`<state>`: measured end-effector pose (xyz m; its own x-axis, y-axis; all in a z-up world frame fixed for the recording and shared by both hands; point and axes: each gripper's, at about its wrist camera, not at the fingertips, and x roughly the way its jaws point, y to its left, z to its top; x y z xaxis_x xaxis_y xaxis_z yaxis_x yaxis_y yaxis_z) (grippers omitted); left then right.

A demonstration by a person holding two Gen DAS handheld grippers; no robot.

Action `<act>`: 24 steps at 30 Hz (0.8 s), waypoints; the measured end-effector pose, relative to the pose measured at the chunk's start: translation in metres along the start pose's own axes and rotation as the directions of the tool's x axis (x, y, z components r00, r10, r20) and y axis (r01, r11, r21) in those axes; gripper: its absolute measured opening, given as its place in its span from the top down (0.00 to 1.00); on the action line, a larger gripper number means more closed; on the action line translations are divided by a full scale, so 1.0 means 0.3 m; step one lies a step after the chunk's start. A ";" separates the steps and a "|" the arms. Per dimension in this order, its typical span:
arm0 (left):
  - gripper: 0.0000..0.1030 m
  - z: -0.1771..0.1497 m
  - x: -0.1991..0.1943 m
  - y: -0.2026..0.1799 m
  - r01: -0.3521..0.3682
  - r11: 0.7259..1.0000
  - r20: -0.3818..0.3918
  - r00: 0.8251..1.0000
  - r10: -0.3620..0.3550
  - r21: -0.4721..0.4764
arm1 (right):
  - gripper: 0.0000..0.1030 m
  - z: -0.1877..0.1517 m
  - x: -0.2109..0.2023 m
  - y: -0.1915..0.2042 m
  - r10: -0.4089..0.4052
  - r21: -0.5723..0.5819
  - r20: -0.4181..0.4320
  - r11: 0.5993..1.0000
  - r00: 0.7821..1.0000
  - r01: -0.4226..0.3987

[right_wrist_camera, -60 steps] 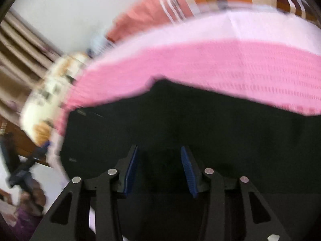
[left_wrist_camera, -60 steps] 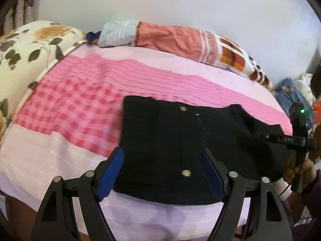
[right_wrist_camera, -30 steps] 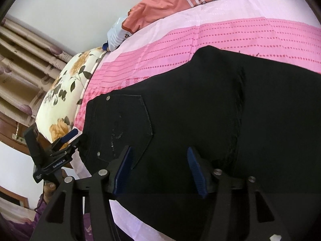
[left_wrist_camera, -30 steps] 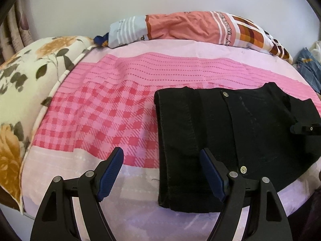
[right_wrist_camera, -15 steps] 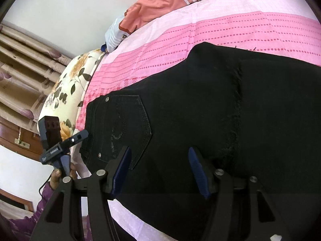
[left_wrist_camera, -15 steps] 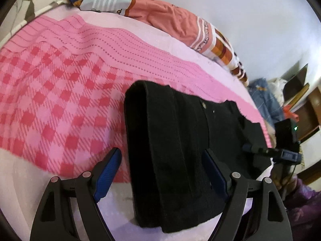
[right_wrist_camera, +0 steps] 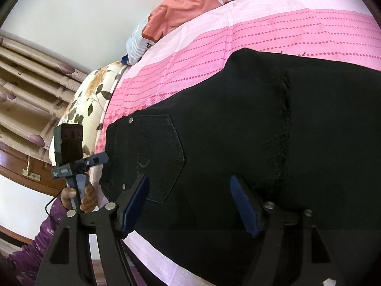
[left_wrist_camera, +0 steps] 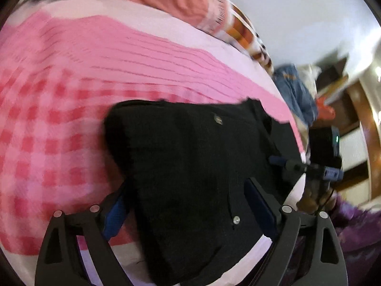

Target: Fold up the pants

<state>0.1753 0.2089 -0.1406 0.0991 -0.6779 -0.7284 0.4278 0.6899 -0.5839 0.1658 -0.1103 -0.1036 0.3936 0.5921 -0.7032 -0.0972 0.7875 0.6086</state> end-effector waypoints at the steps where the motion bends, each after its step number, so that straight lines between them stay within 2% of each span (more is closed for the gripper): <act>1: 0.17 -0.004 0.018 -0.028 -0.023 0.999 -0.001 1.000 0.023 0.036 | 0.34 0.000 0.000 -0.003 0.002 0.003 0.001 1.000 1.000 -0.002; 3: 0.21 -0.016 0.049 -0.080 -0.088 0.989 -0.003 0.996 0.089 0.122 | 0.34 0.001 0.000 -0.006 0.003 0.009 0.002 1.000 1.000 -0.003; 5: 0.40 -0.019 0.035 -0.073 -0.109 0.987 0.013 0.994 0.108 0.120 | 0.34 0.004 0.000 -0.006 0.000 0.007 0.001 1.000 1.000 0.000; 6: 0.59 -0.017 0.018 -0.046 -0.108 0.991 0.033 0.994 0.106 0.078 | 0.34 0.003 -0.001 -0.006 -0.001 0.006 0.001 1.000 1.000 0.001; 7: 0.67 -0.019 -0.002 -0.013 -0.076 0.997 0.054 0.996 0.075 0.020 | 0.34 0.004 -0.001 -0.007 0.000 0.005 0.001 1.000 1.000 0.000; 9: 0.70 -0.037 -0.024 0.008 -0.062 0.997 0.085 0.994 0.065 -0.036 | 0.34 0.005 0.000 -0.009 0.004 0.007 0.002 1.000 1.000 -0.004; 12: 0.72 -0.054 -0.026 -0.048 -0.129 0.991 0.120 0.984 0.131 -0.024 | 0.34 0.004 0.001 -0.013 0.003 0.011 0.007 1.000 1.000 -0.003; 14: 0.74 -0.054 -0.034 -0.062 -0.127 0.991 0.131 0.982 0.132 -0.048 | 0.34 0.006 0.000 -0.014 0.003 0.020 0.013 1.000 1.000 -0.003; 17: 0.76 -0.057 -0.062 -0.083 -0.092 0.991 0.158 0.982 0.106 -0.092 | 0.33 0.004 -0.030 -0.014 0.001 0.019 0.057 1.000 0.998 -0.002; 21: 0.76 -0.063 -0.092 -0.106 0.007 0.989 0.179 0.984 0.020 -0.149 | 0.33 0.006 -0.063 0.014 0.096 -0.005 0.087 0.995 0.992 -0.096; 24: 0.76 -0.067 -0.099 -0.118 0.036 0.982 0.191 0.982 0.000 -0.184 | 0.33 0.000 -0.056 0.060 0.164 -0.043 0.063 0.986 0.984 -0.161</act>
<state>0.1390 0.2098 -0.1055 0.2689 -0.7137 -0.6468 0.2580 0.7003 -0.6656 0.1574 -0.1060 -0.0810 0.4295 0.7009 -0.5694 -0.1982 0.6884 0.6978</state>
